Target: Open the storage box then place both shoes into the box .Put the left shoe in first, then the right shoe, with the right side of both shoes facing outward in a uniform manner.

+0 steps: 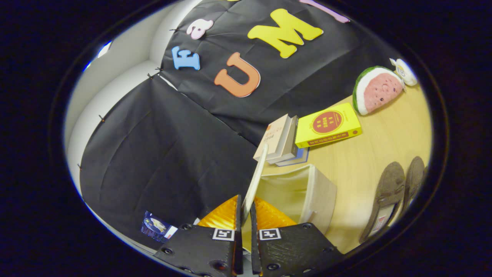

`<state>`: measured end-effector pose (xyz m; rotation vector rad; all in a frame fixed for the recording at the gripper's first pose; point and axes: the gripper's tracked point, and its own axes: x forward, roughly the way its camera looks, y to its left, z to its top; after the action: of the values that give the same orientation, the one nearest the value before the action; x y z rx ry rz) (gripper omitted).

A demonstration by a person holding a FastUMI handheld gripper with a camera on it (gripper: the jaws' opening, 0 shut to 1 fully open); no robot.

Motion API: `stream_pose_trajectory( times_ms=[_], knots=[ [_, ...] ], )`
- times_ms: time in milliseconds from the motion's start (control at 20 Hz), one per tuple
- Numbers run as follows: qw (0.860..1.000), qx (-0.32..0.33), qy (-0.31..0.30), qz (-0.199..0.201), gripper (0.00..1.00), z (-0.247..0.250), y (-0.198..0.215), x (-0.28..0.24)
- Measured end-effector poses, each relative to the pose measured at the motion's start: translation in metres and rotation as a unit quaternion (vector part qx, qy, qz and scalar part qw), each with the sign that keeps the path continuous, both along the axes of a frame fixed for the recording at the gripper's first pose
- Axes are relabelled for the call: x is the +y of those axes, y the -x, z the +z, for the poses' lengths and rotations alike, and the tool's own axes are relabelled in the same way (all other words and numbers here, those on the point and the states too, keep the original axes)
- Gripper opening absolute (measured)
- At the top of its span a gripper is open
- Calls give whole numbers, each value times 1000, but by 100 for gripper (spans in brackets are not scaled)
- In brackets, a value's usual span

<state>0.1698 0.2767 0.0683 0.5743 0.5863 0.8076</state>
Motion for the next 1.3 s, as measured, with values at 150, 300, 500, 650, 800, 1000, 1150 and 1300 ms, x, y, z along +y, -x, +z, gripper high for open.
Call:
stream_pose_trajectory(
  times_ms=[150,300,500,650,800,1000,1150,1300],
  knots=[
    [1000,-13,-6,7,9,28,7,33],
    [1000,-18,-13,16,9,47,14,74],
    [999,-21,-21,27,9,59,19,126],
    [999,-8,-37,37,9,58,19,157],
    [998,-24,-29,48,9,56,19,181],
    [997,-33,-19,69,26,52,29,210],
    [995,-46,-16,88,58,49,38,225],
    [993,-71,10,89,86,43,44,219]
  ],
)
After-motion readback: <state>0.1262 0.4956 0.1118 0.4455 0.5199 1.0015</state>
